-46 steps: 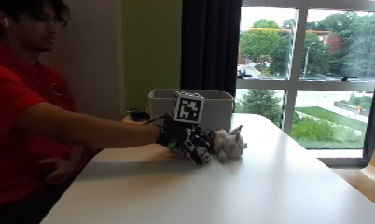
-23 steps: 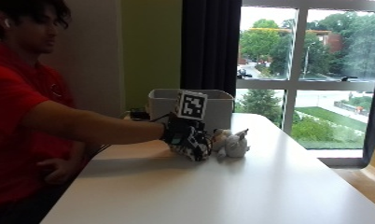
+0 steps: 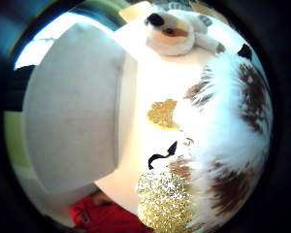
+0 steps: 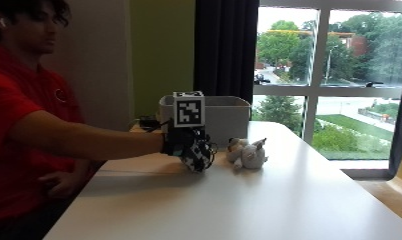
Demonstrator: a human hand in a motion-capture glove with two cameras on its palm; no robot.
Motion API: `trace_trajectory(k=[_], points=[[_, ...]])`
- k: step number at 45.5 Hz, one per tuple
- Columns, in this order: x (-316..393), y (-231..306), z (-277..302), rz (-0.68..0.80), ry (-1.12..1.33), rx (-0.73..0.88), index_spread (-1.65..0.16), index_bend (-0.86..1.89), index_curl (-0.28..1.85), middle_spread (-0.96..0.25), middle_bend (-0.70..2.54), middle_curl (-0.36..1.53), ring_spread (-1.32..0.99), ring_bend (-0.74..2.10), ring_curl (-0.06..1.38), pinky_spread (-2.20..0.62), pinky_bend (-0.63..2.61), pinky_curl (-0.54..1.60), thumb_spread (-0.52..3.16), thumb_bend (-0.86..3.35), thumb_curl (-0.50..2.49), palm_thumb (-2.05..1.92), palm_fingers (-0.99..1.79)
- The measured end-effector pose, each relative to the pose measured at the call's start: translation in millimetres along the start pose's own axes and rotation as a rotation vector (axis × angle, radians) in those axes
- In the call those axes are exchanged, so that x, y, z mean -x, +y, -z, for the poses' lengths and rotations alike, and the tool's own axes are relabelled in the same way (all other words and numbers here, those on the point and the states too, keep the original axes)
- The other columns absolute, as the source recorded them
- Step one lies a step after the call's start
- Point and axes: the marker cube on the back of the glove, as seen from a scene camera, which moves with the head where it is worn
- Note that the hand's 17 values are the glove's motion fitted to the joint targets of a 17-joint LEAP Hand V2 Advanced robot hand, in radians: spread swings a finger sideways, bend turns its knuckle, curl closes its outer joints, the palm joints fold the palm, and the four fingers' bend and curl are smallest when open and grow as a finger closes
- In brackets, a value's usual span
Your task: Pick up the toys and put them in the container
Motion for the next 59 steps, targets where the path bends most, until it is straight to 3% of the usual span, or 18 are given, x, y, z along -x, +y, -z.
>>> trace_trajectory(k=[9, 15, 27, 46, 51, 55, 57, 59], points=[[-8.5, 4.3, 40.9, -0.067, 0.029, -0.092, -0.41, 0.58, 0.87, -0.46, 0.67, 0.6, -0.41, 0.75, 0.36, -0.41, 0.84, 0.34, 0.73, 0.07, 0.7, 0.6, 1.09], [11.9, 2.1, 89.6, 0.061, 0.008, -0.162, -0.41, 0.56, 0.92, -0.45, 0.68, 0.63, -0.42, 0.78, 0.37, -0.42, 0.85, 0.34, 0.68, 0.05, 0.74, 0.6, 1.09], [94.9, -25.0, 181.2, 0.165, 0.062, -0.237, -0.41, 0.54, 1.02, -0.46, 0.69, 0.68, -0.43, 0.81, 0.39, -0.44, 0.85, 0.35, 0.61, 0.01, 0.82, 0.61, 1.11], [227.9, -47.8, 198.4, 0.309, -0.03, -0.249, -0.42, 0.52, 1.13, -0.46, 0.69, 0.74, -0.43, 0.81, 0.39, -0.44, 0.85, 0.35, 0.56, -0.01, 0.91, 0.59, 1.09], [246.7, -47.0, 192.3, 0.339, -0.045, -0.239, -0.42, 0.5, 1.15, -0.46, 0.67, 0.75, -0.42, 0.79, 0.39, -0.4, 0.86, 0.37, 0.58, -0.01, 0.93, 0.59, 1.01], [250.0, -46.3, 184.8, 0.351, -0.052, -0.211, -0.43, 0.33, 1.11, -0.47, 0.56, 0.71, -0.37, 0.69, 0.37, -0.29, 0.94, 0.4, 0.68, -0.05, 0.9, 0.5, 0.58], [250.5, -46.1, 181.4, 0.354, -0.07, -0.195, -0.43, 0.27, 1.09, -0.47, 0.53, 0.7, -0.34, 0.68, 0.37, -0.25, 0.98, 0.41, 0.73, -0.05, 0.89, 0.46, 0.52], [247.9, -45.9, 179.3, 0.354, -0.095, -0.184, -0.44, 0.21, 1.04, -0.41, 0.32, 0.63, -0.29, 0.63, 0.35, -0.19, 1.06, 0.43, 0.85, -0.11, 0.82, 0.3, 0.25]])
